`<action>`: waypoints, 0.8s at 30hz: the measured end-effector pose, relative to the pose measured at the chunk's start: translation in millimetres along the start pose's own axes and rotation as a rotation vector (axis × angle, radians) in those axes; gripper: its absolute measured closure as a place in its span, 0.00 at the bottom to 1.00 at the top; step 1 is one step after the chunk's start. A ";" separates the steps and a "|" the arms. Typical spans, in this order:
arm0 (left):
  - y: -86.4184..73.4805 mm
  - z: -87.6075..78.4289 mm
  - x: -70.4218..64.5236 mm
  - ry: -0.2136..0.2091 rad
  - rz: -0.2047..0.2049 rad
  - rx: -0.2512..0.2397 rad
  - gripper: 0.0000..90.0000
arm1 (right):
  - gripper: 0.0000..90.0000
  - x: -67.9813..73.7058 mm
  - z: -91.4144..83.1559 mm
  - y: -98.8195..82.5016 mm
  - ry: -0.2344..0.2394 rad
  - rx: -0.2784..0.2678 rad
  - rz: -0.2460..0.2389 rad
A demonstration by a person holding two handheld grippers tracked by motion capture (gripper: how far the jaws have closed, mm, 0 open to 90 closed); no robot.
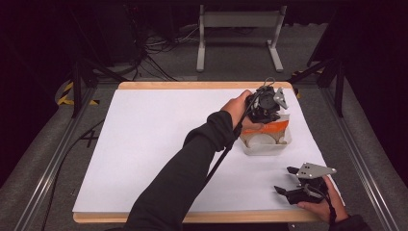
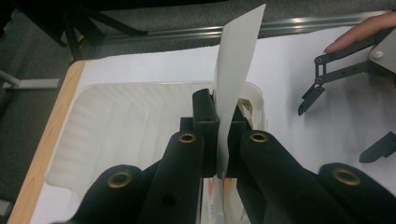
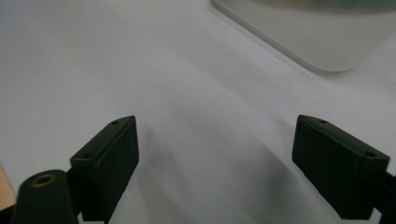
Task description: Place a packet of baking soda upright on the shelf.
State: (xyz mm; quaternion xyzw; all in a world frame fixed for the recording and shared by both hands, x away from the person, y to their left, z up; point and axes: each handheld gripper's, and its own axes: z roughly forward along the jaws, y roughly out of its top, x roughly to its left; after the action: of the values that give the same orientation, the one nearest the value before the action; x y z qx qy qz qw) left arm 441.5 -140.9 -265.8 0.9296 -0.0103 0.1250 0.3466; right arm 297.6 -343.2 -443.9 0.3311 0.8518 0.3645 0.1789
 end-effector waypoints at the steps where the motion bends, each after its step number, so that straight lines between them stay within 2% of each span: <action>1: 3.9 1.7 0.1 -0.007 0.014 0.018 0.98 | 0.17 -0.1 0.4 0.2 0.000 0.000 0.000; 4: 12.0 5.6 0.0 -0.018 0.026 0.037 0.97 | 0.17 0.7 0.7 0.4 -0.001 0.003 -0.004; 8: 19.1 9.0 0.5 -0.057 0.037 0.064 0.96 | 0.17 0.6 -0.5 -0.1 -0.001 0.000 -0.004; 18: 23.3 12.3 -0.4 -0.039 0.036 0.088 0.99 | 0.17 1.2 -0.8 -0.5 0.003 0.003 -0.002; 19: 24.2 13.1 -1.3 -0.042 0.050 0.089 0.99 | 0.17 1.1 -0.6 -0.3 0.005 0.002 -0.001; 23: 25.2 14.2 -1.3 -0.042 0.050 0.095 0.99 | 0.17 1.8 -0.2 0.3 0.009 0.003 -0.010; 24: 26.1 15.2 -1.5 -0.029 0.041 0.102 0.99 | 0.17 1.8 -0.1 0.3 0.010 0.003 -0.009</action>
State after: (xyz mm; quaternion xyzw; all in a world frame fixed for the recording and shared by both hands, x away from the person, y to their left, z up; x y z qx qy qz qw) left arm 440.7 -170.7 -260.4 0.9474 -0.0279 0.1192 0.2958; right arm 296.4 -341.8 -443.7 0.3255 0.8547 0.3639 0.1761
